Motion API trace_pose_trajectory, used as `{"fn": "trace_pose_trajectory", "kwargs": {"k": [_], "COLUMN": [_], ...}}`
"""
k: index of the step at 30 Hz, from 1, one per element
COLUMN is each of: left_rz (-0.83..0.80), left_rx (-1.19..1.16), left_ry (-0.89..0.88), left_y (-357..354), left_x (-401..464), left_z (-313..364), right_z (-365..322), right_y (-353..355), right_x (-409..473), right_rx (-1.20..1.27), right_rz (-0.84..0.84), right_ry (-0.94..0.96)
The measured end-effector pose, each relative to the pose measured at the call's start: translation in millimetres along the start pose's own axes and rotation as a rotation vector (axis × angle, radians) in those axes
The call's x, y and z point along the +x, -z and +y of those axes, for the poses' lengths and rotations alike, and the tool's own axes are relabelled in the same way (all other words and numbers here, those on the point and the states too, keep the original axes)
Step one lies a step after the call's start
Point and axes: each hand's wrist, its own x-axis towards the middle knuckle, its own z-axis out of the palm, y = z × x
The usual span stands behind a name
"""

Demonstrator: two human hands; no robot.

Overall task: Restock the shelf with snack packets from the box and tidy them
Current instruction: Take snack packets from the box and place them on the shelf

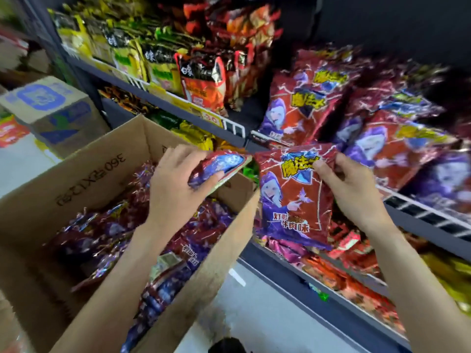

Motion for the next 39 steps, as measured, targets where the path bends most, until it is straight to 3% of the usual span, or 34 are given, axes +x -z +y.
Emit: {"fn": "trace_pose_trajectory", "kwargs": {"k": [4, 7, 12, 21, 25, 29, 39], "left_rz": [-0.021, -0.06, -0.126, -0.281, -0.199, -0.073, 0.04], "left_rx": [0.045, -0.007, -0.435, -0.787, -0.854, -0.802, -0.469], "left_ry": [-0.079, -0.031, 0.06, 0.078, 0.08, -0.01, -0.309], "left_y": [-25, -42, -74, -126, -154, -196, -303], "left_x": [5, 7, 15, 42, 50, 57, 67], "left_z": [83, 151, 254, 396, 434, 474, 534], "right_z": [28, 45, 76, 120, 159, 203, 246], "right_y": [81, 148, 255, 406, 445, 466, 461], "right_x": [-27, -49, -74, -91, -69, -32, 38], "right_rx": [-0.068, -0.026, 0.134, 0.27, 0.259, 0.252, 0.296], "right_rz": [0.021, 0.001, 0.079, 0.4, 0.524, 0.528, 0.255], "right_ry": [0.035, 0.04, -0.019, -0.165, -0.184, -0.148, -0.218]}}
